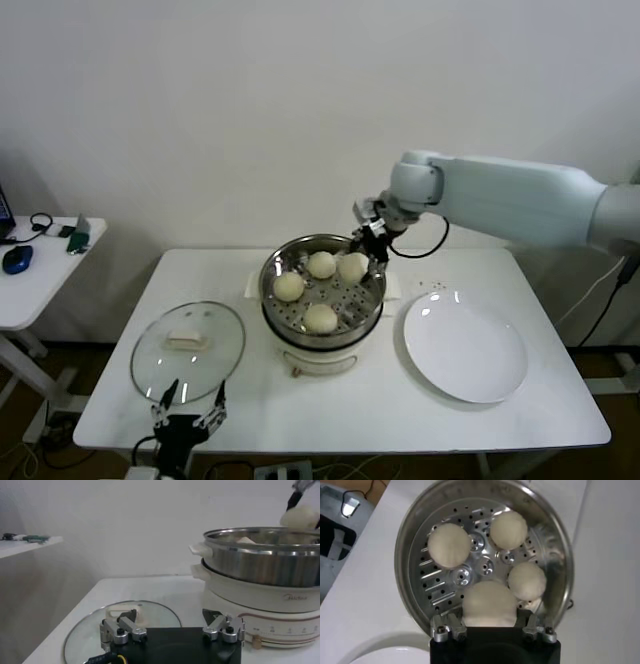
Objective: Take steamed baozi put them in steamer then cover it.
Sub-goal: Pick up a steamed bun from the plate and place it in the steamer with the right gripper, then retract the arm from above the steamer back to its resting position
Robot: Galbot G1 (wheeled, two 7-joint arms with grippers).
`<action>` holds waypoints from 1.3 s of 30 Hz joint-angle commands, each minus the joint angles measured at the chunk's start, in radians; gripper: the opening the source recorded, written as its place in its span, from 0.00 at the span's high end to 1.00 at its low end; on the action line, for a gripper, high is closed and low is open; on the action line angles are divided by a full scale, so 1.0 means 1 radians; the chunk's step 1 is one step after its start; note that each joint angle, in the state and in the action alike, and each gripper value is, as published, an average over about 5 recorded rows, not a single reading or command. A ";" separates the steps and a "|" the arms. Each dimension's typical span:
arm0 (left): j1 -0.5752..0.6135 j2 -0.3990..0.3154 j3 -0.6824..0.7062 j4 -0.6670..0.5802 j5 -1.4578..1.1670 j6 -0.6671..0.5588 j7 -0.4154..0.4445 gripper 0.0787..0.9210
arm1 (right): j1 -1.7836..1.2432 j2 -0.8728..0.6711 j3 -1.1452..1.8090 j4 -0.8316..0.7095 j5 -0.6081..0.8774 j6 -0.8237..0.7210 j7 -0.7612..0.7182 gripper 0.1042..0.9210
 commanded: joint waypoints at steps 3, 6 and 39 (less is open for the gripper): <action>0.004 0.000 -0.002 -0.002 -0.002 0.000 0.000 0.12 | -0.156 0.071 0.012 -0.105 -0.066 -0.014 0.019 0.27; 0.005 -0.001 -0.004 -0.003 -0.003 -0.001 0.000 0.12 | -0.155 0.076 0.012 -0.112 -0.069 -0.014 0.018 0.27; -0.044 0.026 0.017 -0.023 -0.060 0.034 -0.038 0.12 | -0.317 -0.293 0.723 0.059 0.320 -0.056 0.725 0.12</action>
